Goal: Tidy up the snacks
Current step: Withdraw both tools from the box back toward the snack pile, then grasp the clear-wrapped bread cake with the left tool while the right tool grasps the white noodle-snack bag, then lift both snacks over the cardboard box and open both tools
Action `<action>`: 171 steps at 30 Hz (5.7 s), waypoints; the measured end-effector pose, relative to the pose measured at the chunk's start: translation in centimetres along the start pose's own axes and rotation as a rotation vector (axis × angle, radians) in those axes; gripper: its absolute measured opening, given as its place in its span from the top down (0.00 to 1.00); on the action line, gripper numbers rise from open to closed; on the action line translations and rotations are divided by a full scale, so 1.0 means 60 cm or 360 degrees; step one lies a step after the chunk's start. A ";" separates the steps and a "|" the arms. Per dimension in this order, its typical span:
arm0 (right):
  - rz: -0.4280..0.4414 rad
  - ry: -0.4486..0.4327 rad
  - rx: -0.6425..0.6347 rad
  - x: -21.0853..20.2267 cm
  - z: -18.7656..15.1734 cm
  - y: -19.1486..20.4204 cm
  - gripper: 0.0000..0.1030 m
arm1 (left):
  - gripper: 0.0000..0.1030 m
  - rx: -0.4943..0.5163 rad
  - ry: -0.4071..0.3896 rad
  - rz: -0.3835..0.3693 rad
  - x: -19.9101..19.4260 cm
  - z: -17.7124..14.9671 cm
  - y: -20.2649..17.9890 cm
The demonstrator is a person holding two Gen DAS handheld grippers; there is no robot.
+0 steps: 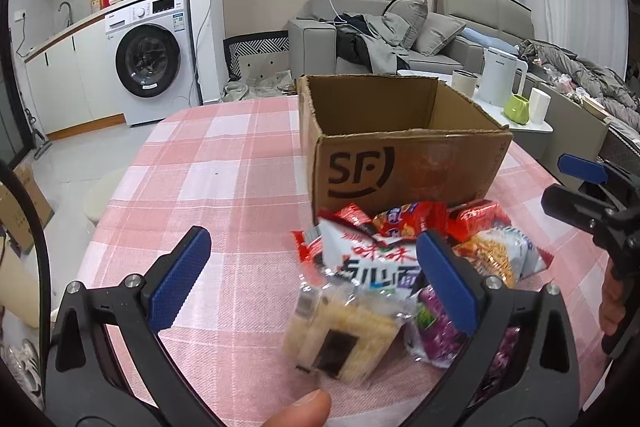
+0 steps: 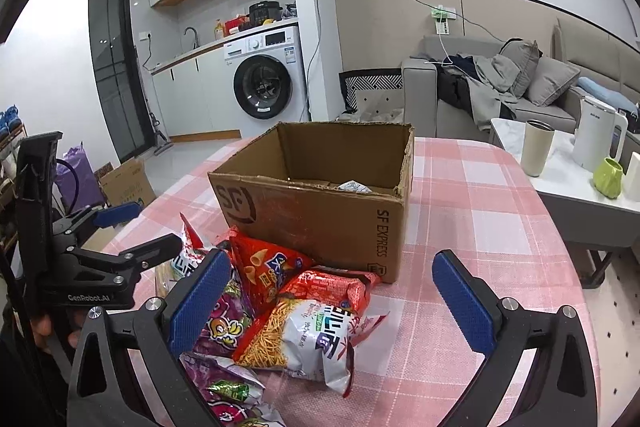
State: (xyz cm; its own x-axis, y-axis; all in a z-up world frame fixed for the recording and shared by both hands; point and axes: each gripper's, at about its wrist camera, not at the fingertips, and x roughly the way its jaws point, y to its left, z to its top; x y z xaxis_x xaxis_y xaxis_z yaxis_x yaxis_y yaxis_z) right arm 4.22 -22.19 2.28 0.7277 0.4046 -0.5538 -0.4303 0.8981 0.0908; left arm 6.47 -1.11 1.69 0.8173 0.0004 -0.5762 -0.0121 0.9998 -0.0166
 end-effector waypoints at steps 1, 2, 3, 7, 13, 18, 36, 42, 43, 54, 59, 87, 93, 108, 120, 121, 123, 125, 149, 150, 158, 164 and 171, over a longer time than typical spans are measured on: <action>0.0012 0.0013 0.0004 0.001 -0.001 -0.001 0.00 | 0.01 0.0000 0.0004 -0.0003 -0.001 0.000 0.002; 0.0031 0.0024 0.0007 0.002 -0.003 -0.003 0.00 | 0.01 -0.0008 0.0009 -0.0002 -0.001 -0.001 0.006; 0.0040 0.0034 0.0008 0.003 -0.005 -0.005 0.00 | 0.01 -0.0014 0.0016 -0.0005 -0.001 -0.003 0.010; 0.0047 0.0086 0.0024 0.012 -0.013 -0.015 0.00 | 0.01 -0.0012 0.0037 -0.0008 0.001 -0.008 0.015; 0.0064 0.0185 0.0032 0.030 -0.022 -0.021 0.00 | 0.01 -0.0022 0.0071 -0.0015 0.007 -0.018 0.025; 0.0073 0.0215 0.0018 0.036 -0.026 -0.017 0.00 | 0.01 -0.0036 0.0080 -0.0025 0.010 -0.019 0.028; 0.0039 0.0294 -0.0076 0.054 -0.038 0.010 0.01 | 0.01 0.0019 0.0110 -0.0066 0.005 -0.018 0.032; 0.0057 0.0325 -0.0058 0.062 -0.041 0.009 0.01 | 0.01 0.0035 0.0144 -0.0113 0.011 -0.023 0.029; 0.0058 0.0332 -0.0059 0.064 -0.041 0.009 0.01 | 0.01 0.0036 0.0150 -0.0118 0.012 -0.024 0.029; 0.0086 0.0415 -0.0056 0.082 -0.052 0.011 0.01 | 0.01 0.0081 0.0187 -0.0177 0.017 -0.031 0.018; 0.0167 0.0470 0.0075 0.090 -0.055 -0.009 0.01 | 0.01 0.0045 0.0221 -0.0229 0.021 -0.032 0.022; 0.0258 0.0576 0.0227 0.123 -0.071 -0.036 0.16 | 0.34 0.0065 0.0439 -0.0459 0.058 -0.062 0.004; 0.0261 0.0574 0.0217 0.122 -0.071 -0.036 0.17 | 0.39 0.0094 0.0429 -0.0467 0.054 -0.065 -0.003; 0.0322 0.0543 0.0210 0.105 -0.072 -0.040 0.42 | 0.42 0.0096 0.0341 -0.0452 0.030 -0.057 0.002; 0.0331 0.0490 0.0159 0.075 -0.054 -0.036 0.45 | 0.42 0.0032 0.0273 -0.0413 0.011 -0.045 0.019; 0.0335 0.0482 0.0158 0.071 -0.052 -0.036 0.45 | 0.42 0.0026 0.0272 -0.0410 0.009 -0.044 0.020; 0.0339 0.0472 0.0158 0.065 -0.047 -0.035 0.45 | 0.42 0.0020 0.0258 -0.0404 0.006 -0.042 0.021; 0.0351 0.0459 0.0164 0.058 -0.044 -0.037 0.45 | 0.42 0.0016 0.0248 -0.0398 0.002 -0.039 0.021; 0.0358 0.0215 0.0193 -0.012 -0.006 -0.046 0.45 | 0.42 0.0007 0.0070 -0.0257 -0.065 0.010 -0.005; 0.0355 0.0203 0.0194 -0.015 -0.004 -0.046 0.45 | 0.42 0.0008 0.0066 -0.0255 -0.068 0.012 -0.006; 0.0341 0.0113 0.0202 -0.031 0.017 -0.041 0.45 | 0.42 0.0010 0.0029 -0.0245 -0.073 0.034 -0.014; 0.0330 0.0074 0.0200 -0.032 0.032 -0.038 0.45 | 0.42 0.0021 0.0004 -0.0234 -0.069 0.056 -0.023; 0.0316 0.0045 0.0220 -0.028 0.048 -0.039 0.45 | 0.42 0.0042 -0.0024 -0.0238 -0.055 0.089 -0.039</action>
State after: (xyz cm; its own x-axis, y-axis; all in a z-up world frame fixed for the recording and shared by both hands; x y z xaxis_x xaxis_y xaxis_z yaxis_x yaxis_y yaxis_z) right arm 5.53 -24.50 5.36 0.6201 0.5726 -0.5363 -0.4849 0.8171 0.3118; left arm 6.88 -3.31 7.99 0.8175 -0.1482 -0.5565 0.1252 0.9889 -0.0795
